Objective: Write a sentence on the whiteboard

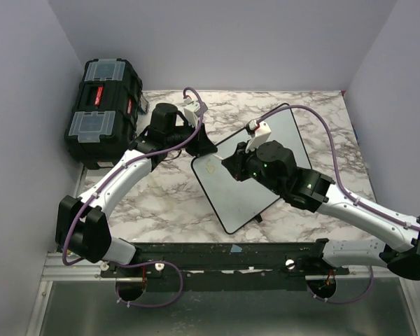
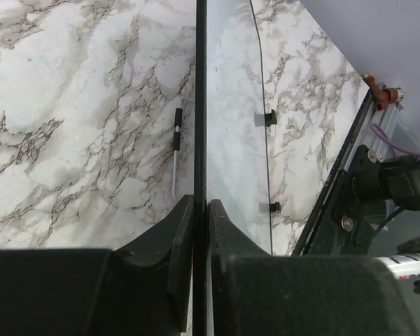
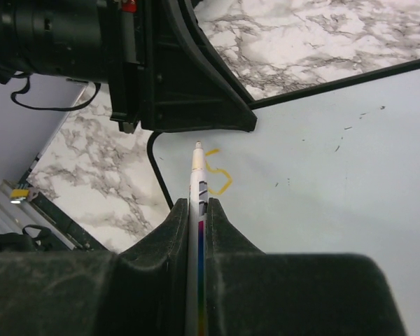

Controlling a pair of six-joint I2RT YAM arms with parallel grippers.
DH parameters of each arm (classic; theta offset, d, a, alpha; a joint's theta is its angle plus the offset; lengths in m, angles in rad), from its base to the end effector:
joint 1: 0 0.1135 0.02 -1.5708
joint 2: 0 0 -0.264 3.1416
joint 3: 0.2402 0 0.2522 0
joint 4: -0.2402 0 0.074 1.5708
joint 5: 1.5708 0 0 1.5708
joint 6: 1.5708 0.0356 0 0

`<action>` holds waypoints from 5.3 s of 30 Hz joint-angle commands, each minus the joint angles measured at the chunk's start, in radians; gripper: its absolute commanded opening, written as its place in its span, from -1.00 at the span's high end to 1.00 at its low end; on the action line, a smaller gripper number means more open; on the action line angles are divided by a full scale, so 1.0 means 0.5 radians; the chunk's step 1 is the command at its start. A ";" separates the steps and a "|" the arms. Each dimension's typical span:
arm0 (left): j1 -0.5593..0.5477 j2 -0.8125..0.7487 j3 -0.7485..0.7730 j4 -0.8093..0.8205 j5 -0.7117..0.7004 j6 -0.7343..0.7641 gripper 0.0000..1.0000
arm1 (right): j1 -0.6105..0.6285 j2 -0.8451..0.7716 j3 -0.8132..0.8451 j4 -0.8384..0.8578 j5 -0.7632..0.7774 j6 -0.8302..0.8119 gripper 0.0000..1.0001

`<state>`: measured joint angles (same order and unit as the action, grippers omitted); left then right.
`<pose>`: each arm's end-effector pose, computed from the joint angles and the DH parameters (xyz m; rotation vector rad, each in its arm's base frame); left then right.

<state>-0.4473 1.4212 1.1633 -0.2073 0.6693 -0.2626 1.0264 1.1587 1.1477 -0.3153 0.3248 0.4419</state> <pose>0.2825 -0.1600 0.3244 0.6314 2.0148 -1.1158 0.1454 0.2182 0.3782 -0.3382 1.9102 0.6915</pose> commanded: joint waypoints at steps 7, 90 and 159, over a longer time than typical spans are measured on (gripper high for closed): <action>-0.035 -0.105 0.053 0.009 0.046 0.034 1.00 | 0.007 0.059 -0.068 -0.096 0.160 0.060 0.99; -0.152 -0.134 0.111 -0.055 -0.053 0.062 1.00 | 0.003 0.223 0.022 -0.171 0.244 0.158 0.99; -0.152 -0.118 0.119 -0.068 -0.092 0.090 1.00 | 0.000 -0.050 -0.104 -0.181 0.557 0.209 0.99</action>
<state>-0.5106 1.3819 1.1915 -0.2562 0.5915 -0.2398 1.0275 1.1080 1.1042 -0.4335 0.5858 0.5488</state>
